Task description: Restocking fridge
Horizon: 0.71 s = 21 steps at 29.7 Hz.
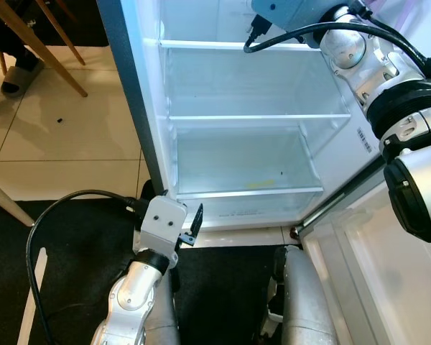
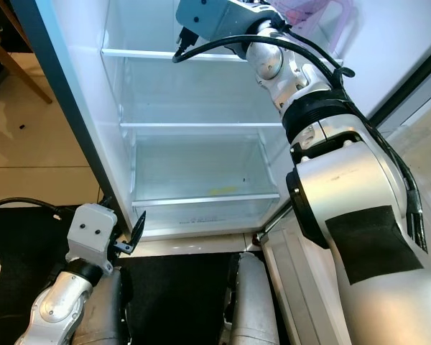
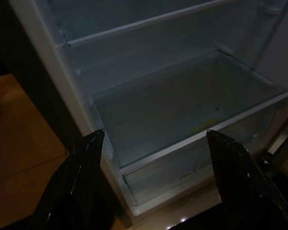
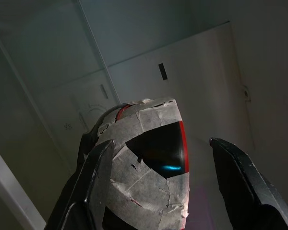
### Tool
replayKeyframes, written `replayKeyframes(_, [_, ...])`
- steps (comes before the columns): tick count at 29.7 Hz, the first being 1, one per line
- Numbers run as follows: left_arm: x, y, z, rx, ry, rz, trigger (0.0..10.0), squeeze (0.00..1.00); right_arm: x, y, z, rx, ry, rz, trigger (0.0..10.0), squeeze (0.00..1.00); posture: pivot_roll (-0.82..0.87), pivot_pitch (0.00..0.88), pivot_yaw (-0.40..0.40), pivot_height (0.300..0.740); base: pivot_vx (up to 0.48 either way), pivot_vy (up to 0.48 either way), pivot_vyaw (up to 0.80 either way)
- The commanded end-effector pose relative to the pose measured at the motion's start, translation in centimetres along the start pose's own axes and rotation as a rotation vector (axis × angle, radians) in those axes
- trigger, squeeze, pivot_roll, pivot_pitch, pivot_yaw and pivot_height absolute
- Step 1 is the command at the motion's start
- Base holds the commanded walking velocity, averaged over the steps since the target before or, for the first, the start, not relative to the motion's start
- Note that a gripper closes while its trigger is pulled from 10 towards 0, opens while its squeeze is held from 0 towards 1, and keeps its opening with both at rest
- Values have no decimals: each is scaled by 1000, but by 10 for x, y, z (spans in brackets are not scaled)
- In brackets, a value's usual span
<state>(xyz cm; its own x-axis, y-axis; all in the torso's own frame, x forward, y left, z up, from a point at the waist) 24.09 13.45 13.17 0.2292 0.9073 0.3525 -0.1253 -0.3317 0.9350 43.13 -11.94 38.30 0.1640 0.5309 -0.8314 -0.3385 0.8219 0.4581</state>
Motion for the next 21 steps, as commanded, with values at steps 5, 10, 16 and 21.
replayKeyframes(5, [-4, -8, -1, 32, -27, 0, 10000, 0, 19, -6, -3, 5, 110, 21, 10000, 0, 185, 264, -106, 553, 0, 0, 0])
replayKeyframes(10, [-4, -7, 1, 28, -30, 0, 10000, 0, 39, -5, -5, -7, 223, 84, 10000, 0, 181, 267, -103, 553, 0, 0, 0])
replayKeyframes(16, [-5, -8, 2, 29, -35, 1, 10000, 0, 40, -7, -6, 1, 215, 85, 10000, 0, 177, 270, -102, 553, 0, 0, 0])
replayKeyframes(21, [-5, -8, 2, 29, -35, 0, 10000, 0, 29, -7, -4, 5, 159, 106, 10000, 0, 179, 269, -105, 553, 0, 0, 0])
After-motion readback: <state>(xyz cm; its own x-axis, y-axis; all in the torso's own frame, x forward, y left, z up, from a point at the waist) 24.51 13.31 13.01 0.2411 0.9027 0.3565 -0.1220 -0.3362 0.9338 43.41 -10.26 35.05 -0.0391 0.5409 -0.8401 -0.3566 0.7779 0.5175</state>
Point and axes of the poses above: a point about 5 cm out from each wrist's last joint towards the gripper, its own z axis pointing out of the wrist towards the gripper, its own y axis along the axis of the wrist's last joint, x = y × z, the point moved 1 cm from there along z, pointing out of the wrist towards the gripper, and after that the axes turned 5 degrees about z, right-handed, at the moved point
